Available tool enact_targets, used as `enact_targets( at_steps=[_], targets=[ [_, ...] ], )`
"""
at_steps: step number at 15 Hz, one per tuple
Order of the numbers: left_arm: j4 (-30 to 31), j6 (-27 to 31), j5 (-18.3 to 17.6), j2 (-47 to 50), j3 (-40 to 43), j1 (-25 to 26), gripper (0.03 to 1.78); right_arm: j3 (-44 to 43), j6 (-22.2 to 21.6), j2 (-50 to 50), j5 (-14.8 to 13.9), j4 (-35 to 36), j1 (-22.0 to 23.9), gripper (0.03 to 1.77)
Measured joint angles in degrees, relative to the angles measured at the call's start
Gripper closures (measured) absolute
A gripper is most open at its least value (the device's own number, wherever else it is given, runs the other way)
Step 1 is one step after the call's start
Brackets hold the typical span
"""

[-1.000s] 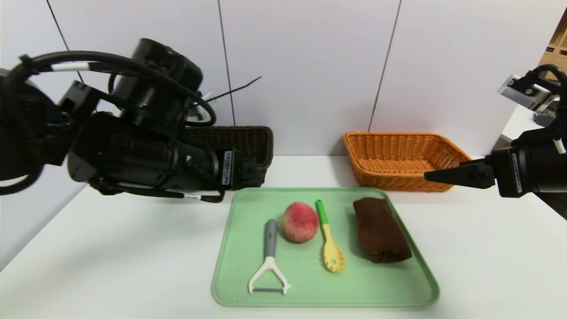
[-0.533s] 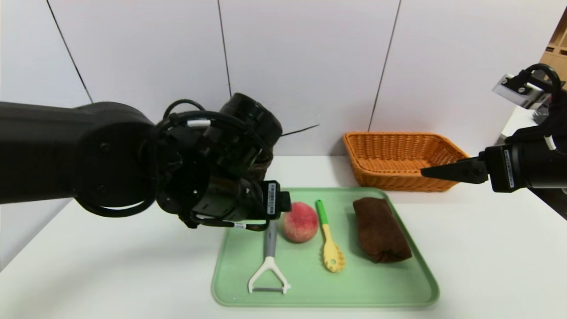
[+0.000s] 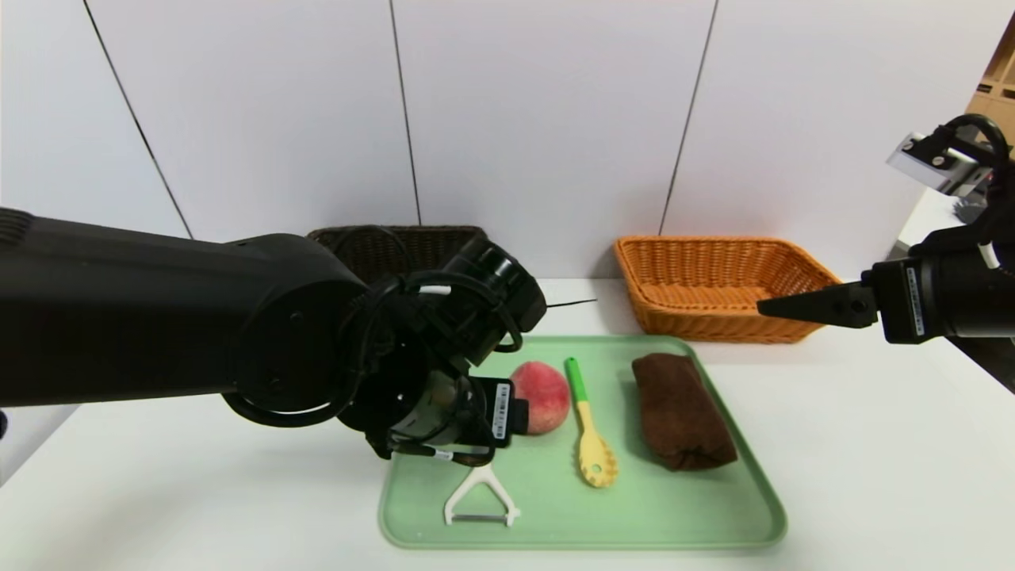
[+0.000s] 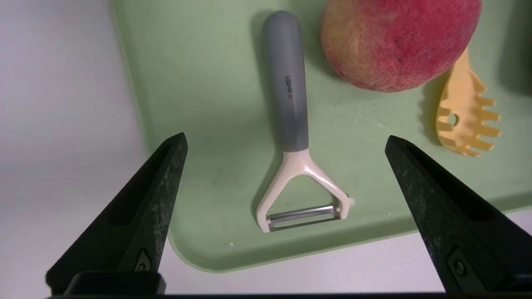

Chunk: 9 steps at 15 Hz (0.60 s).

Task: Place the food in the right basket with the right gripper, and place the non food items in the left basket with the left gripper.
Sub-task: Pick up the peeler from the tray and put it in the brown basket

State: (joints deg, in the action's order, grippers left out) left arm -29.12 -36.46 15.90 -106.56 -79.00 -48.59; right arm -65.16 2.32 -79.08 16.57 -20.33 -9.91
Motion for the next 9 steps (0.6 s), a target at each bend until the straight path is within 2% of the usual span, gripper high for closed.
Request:
enact_targets(
  at_steps=[5, 9],
  targets=[
    [0.00, -0.80, 0.24, -3.08, -0.27, -0.17, 0.12, 0.35, 0.00, 0.30, -0.37, -0.06, 0.63, 0.09],
    [0.46, -0.46, 1.77, -5.29, -0.66, 0.00, 0.12, 0.66, 0.00, 0.44, -0.37, 0.02, 1.26, 0.09]
  ],
)
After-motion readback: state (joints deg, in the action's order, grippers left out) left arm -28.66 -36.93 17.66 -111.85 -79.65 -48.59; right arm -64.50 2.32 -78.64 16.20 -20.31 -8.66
